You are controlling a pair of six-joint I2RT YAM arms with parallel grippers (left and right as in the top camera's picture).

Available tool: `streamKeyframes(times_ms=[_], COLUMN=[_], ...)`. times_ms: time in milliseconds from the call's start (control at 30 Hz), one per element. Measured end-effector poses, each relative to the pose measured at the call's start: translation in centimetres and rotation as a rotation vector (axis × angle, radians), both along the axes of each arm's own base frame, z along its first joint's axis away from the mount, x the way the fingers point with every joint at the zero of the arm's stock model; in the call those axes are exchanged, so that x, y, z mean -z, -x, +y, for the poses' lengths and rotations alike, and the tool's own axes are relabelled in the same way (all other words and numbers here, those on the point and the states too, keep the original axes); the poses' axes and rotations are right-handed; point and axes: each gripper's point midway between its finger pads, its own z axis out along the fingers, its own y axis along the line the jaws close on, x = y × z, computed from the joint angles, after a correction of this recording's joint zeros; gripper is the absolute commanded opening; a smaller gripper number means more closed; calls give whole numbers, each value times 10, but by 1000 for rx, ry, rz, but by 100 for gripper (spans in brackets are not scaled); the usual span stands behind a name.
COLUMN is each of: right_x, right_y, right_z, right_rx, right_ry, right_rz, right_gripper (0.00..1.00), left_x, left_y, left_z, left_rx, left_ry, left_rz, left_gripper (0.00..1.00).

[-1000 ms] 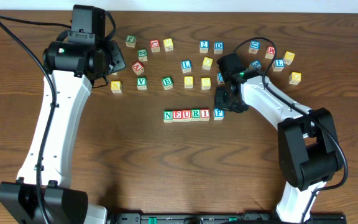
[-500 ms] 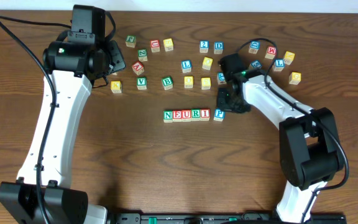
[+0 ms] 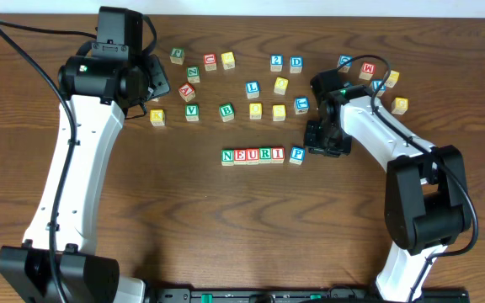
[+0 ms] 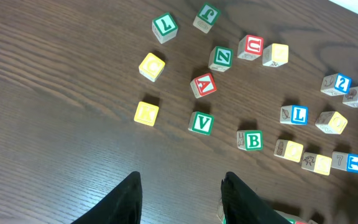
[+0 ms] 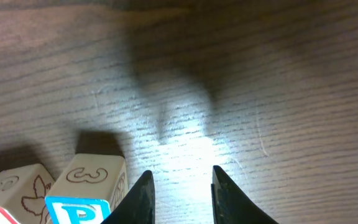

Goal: Spell out NEURIPS
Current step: 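Push the P block toward the I with the right gripper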

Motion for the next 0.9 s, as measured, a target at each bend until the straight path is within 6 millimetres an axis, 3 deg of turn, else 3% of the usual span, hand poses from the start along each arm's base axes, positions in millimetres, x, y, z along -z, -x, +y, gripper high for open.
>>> streamKeyframes(times_ms=[900], right_x=[0], right_y=[3], right_z=[28], right_rx=[-66], right_ry=[-25], right_rz=[-19], right_gripper=[23], left_x=[0], left_y=[0], left_z=[0], left_rx=[0], left_ry=[0], left_rz=[0], left_gripper=[41])
